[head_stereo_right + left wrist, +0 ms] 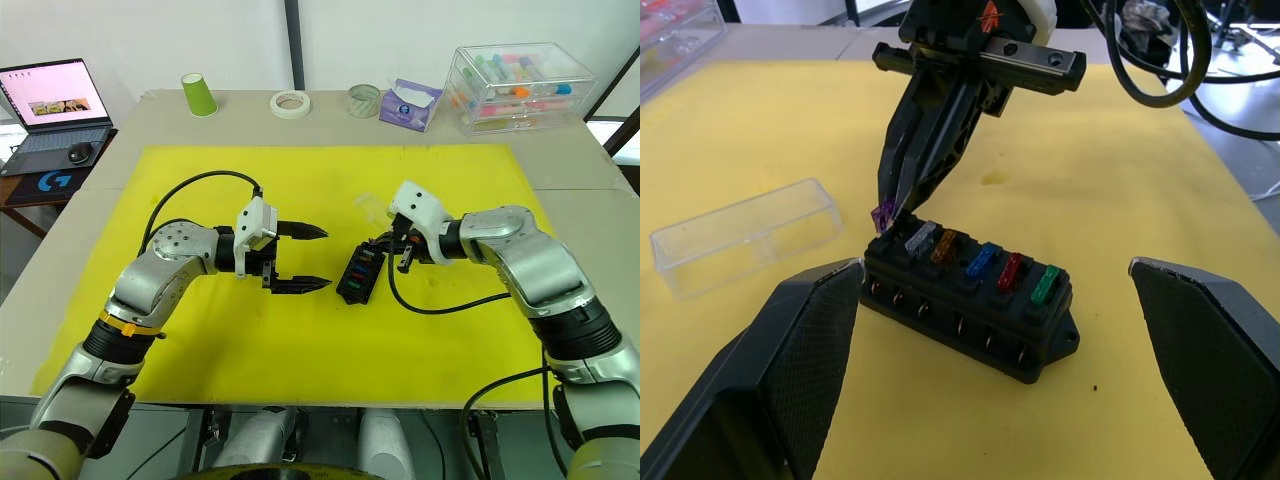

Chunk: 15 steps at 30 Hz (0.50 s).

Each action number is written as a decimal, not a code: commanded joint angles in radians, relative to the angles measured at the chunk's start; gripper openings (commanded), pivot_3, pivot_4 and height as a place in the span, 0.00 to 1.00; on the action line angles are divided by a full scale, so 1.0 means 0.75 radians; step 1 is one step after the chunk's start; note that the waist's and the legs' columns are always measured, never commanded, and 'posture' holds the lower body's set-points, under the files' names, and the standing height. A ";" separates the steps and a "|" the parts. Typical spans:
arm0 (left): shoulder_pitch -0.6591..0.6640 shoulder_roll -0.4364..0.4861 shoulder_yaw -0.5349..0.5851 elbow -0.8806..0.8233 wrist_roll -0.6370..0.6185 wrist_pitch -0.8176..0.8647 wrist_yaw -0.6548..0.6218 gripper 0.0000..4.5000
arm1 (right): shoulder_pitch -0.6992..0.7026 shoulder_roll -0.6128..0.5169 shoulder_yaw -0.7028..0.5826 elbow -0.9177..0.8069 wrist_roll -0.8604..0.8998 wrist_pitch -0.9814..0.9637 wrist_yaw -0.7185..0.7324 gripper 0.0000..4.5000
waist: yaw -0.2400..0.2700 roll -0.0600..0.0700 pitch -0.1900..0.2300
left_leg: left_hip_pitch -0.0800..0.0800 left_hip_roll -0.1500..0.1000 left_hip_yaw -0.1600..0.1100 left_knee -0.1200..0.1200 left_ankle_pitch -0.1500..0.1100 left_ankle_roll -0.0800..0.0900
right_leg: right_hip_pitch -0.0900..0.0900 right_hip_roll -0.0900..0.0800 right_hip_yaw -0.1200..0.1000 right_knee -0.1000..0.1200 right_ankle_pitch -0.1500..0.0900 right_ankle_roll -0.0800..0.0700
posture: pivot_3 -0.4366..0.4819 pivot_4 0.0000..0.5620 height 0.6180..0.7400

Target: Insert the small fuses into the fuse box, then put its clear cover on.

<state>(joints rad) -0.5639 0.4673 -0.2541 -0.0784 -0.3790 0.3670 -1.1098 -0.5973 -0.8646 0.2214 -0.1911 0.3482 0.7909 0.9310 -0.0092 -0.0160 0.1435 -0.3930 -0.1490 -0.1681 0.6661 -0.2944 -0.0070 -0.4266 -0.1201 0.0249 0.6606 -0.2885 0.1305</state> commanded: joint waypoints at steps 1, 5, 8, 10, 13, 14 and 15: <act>-0.033 0.006 0.028 -0.005 0.002 -0.006 -0.004 0.99 | -0.023 0.009 -0.026 -0.010 -0.015 -0.025 0.016 0.00 | 0.000 0.000 0.000 | 0.000 0.000 0.000 0.000 0.000 0.000 | 0.000 0.000 0.000 0.000 0.000 0.000 | 0.48 0.27 1.00; -0.034 0.009 0.029 -0.007 0.000 -0.004 -0.004 0.99 | -0.027 0.019 -0.027 -0.006 -0.028 -0.026 0.025 0.00 | -0.001 0.000 0.000 | 0.000 0.000 0.000 0.000 0.000 0.000 | 0.000 0.000 0.000 0.000 0.000 0.000 | 0.48 0.27 1.00; -0.035 0.009 0.029 -0.004 0.001 -0.005 -0.003 0.99 | -0.023 0.020 -0.025 -0.003 -0.039 -0.030 0.038 0.00 | 0.000 0.000 0.000 | 0.000 0.000 0.000 0.000 0.000 0.000 | 0.000 0.000 0.000 0.000 0.000 0.000 | 0.48 0.27 1.00; -0.037 0.008 0.029 -0.001 0.002 -0.006 -0.001 0.99 | -0.019 0.018 -0.022 -0.001 -0.049 -0.037 0.045 0.00 | 0.000 0.000 0.000 | 0.000 0.000 0.000 0.000 0.000 0.000 | 0.000 0.000 0.000 0.000 0.000 0.000 | 0.48 0.27 1.00; -0.040 0.007 0.029 0.002 0.002 -0.005 0.000 0.99 | -0.016 0.017 -0.017 0.012 -0.064 -0.049 0.054 0.00 | 0.000 0.000 0.000 | 0.000 0.000 0.000 0.000 0.000 0.000 | 0.000 0.000 0.000 0.000 0.000 0.000 | 0.48 0.27 1.00; -0.040 0.008 0.029 0.002 0.002 -0.005 0.000 0.99 | -0.013 0.012 -0.008 0.018 -0.078 -0.063 0.061 0.00 | 0.000 0.000 0.000 | 0.000 0.000 0.000 0.000 0.000 0.000 | 0.000 0.000 0.000 0.000 0.000 0.000 | 0.48 0.27 1.00; -0.041 0.008 0.029 0.003 0.002 -0.005 0.000 0.99 | -0.013 0.012 -0.004 0.026 -0.086 -0.072 0.065 0.00 | -0.001 0.000 0.000 | 0.000 0.000 0.000 0.000 0.000 0.000 | 0.000 0.000 0.000 0.000 0.000 0.000 | 0.48 0.27 1.00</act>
<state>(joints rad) -0.5774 0.4692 -0.2535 -0.0598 -0.3788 0.3669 -1.1094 -0.5973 -0.8454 0.2256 -0.1687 0.2978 0.7603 0.9712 -0.0096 -0.0160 0.1435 -0.3930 -0.1491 -0.1681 0.6661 -0.2944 -0.0070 -0.4267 -0.1200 0.0249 0.6607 -0.2885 0.1304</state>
